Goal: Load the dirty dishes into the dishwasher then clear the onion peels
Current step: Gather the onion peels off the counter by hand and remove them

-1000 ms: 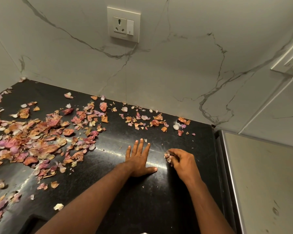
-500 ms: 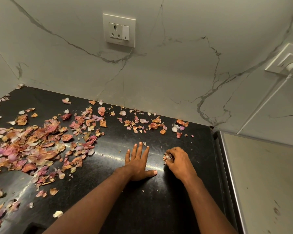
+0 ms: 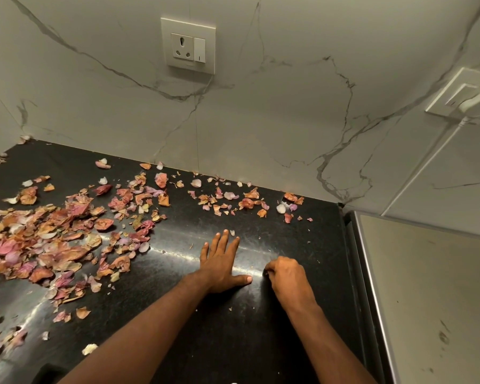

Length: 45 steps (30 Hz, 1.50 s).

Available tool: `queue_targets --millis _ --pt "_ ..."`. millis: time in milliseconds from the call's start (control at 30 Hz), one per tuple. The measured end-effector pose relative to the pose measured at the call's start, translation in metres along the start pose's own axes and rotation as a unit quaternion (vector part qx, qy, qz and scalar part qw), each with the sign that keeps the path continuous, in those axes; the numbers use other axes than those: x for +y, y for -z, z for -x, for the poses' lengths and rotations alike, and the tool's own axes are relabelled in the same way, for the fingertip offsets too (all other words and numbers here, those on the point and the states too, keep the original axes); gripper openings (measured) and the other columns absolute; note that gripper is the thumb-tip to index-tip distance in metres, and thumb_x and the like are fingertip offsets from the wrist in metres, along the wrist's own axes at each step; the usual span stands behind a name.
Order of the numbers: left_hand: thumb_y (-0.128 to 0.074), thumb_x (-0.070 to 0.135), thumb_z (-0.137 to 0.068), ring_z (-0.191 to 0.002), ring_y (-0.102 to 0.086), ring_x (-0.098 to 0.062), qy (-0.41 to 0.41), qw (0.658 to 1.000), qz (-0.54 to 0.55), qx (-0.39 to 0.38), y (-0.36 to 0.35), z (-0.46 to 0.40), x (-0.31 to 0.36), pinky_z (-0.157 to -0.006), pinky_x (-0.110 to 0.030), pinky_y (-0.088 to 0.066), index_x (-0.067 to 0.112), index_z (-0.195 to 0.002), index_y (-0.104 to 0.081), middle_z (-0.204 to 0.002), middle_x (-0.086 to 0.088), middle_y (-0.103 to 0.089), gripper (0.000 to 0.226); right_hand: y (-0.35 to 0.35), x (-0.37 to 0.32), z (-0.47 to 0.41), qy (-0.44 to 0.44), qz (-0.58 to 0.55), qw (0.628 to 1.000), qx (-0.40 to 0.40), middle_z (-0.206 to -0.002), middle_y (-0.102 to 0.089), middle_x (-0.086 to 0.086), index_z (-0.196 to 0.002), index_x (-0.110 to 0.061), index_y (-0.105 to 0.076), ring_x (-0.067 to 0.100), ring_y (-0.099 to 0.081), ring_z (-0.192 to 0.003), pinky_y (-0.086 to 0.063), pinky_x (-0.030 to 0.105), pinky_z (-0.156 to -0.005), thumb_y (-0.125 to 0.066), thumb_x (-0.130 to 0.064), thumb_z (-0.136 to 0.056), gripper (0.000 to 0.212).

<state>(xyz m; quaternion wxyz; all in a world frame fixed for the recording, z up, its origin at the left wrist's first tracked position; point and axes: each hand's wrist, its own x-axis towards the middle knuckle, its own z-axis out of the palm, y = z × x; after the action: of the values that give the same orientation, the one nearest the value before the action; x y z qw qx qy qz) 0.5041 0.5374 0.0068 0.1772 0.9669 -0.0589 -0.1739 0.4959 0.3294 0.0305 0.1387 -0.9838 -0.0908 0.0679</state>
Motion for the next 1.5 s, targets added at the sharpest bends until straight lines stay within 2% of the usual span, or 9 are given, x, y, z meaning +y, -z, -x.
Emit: queue_targets --millis 167,300,367,567,767,833,933,1033,1500 --pt "-0.072 0.04 -0.095 -0.133 -0.051 -0.02 0.033 0.976 0.175 0.127 0.03 -0.002 0.003 -0.115 -0.039 -0.042 0.019 -0.148 -0.045 -0.147 -0.003 -0.054 0.063 0.009 0.008 -0.001 -0.173 -0.342 0.921 0.07 -0.088 -0.079 -0.008 -0.095 -0.023 -0.084 0.004 -0.073 -0.081 -0.052 0.012 -0.068 -0.079 -0.013 -0.09 0.013" --pt "-0.066 0.022 -0.101 -0.134 -0.05 -0.023 0.032 0.982 0.127 0.135 0.04 -0.011 0.008 -0.116 -0.036 -0.039 0.015 -0.148 -0.047 -0.144 -0.007 -0.053 0.052 0.012 0.024 0.002 -0.314 -0.745 0.585 0.069 -0.09 -0.079 0.013 -0.104 0.002 -0.075 0.018 -0.077 -0.081 -0.061 0.022 -0.064 -0.073 0.008 -0.087 0.018" --pt "-0.065 0.022 -0.101 -0.131 -0.05 -0.024 0.031 0.987 0.091 0.13 0.039 -0.02 0.01 -0.115 -0.036 -0.041 0.013 -0.147 -0.051 -0.141 -0.009 -0.053 0.048 0.011 0.031 0.005 -0.331 -0.808 0.481 0.079 -0.09 -0.078 0.016 -0.107 0.008 -0.071 0.019 -0.078 -0.076 -0.062 0.023 -0.061 -0.069 0.014 -0.085 0.023" --pt "-0.067 0.024 -0.101 -0.103 -0.066 -0.026 0.077 0.989 0.045 0.117 0.046 -0.042 0.016 -0.091 -0.035 -0.053 0.009 -0.114 -0.07 -0.116 -0.012 -0.066 0.02 0.009 0.033 0.014 -0.337 -0.84 0.419 0.078 -0.099 -0.075 0.021 -0.106 0.01 -0.07 0.02 -0.078 -0.074 -0.064 0.028 -0.063 -0.066 0.015 -0.088 0.019" --pt "-0.062 0.014 -0.102 -0.103 -0.06 -0.025 0.073 0.99 0.019 0.117 0.041 -0.048 0.014 -0.093 -0.038 -0.054 0.011 -0.113 -0.065 -0.12 -0.011 -0.058 0.012 0.015 0.041 0.017 -0.319 -0.811 0.481 0.097 -0.089 -0.078 0.016 -0.103 0.007 -0.071 0.02 -0.077 -0.081 -0.064 0.026 -0.07 -0.068 0.014 -0.087 0.017" --pt "-0.063 0.015 -0.101 -0.108 -0.058 -0.026 0.057 0.991 0.016 0.121 0.037 -0.048 0.014 -0.097 -0.038 -0.052 0.01 -0.118 -0.062 -0.124 -0.011 -0.052 0.018 0.013 0.041 0.017 -0.301 -0.744 0.589 0.092 -0.093 -0.079 0.015 -0.1 0.002 -0.075 0.021 -0.076 -0.088 -0.064 0.026 -0.075 -0.071 0.009 -0.089 0.014" --pt "-0.061 0.014 -0.1 -0.102 -0.06 -0.025 0.022 0.991 0.035 0.124 0.029 -0.049 0.014 -0.091 -0.034 -0.051 0.012 -0.107 -0.061 -0.117 -0.01 -0.058 0.007 0.008 0.04 0.014 -0.229 -0.472 0.845 0.105 -0.088 -0.08 -0.002 -0.095 -0.017 -0.082 0.011 -0.075 -0.086 -0.061 0.03 -0.086 -0.078 -0.006 -0.089 0.013" --pt "-0.058 0.014 -0.101 -0.092 -0.062 -0.02 0.011 0.99 0.069 0.123 0.025 -0.047 0.019 -0.088 -0.037 -0.054 0.016 -0.098 -0.059 -0.105 -0.005 -0.066 0.003 0.012 0.03 0.007 -0.096 -0.217 0.967 0.089 -0.098 -0.074 -0.009 -0.1 -0.022 -0.082 0.003 -0.067 -0.089 -0.052 0.021 -0.088 -0.071 -0.011 -0.095 0.017" --pt "-0.06 0.005 -0.098 -0.102 -0.062 -0.026 0.002 0.996 -0.009 0.093 0.02 -0.037 0.023 -0.089 -0.035 -0.054 0.014 -0.106 -0.065 -0.113 -0.009 -0.064 0.014 0.006 0.001 0.013 -0.054 0.055 0.997 0.0 -0.113 -0.065 0.005 -0.111 -0.016 -0.075 0.023 -0.068 -0.1 -0.057 0.034 -0.091 -0.057 -0.011 -0.102 0.021"
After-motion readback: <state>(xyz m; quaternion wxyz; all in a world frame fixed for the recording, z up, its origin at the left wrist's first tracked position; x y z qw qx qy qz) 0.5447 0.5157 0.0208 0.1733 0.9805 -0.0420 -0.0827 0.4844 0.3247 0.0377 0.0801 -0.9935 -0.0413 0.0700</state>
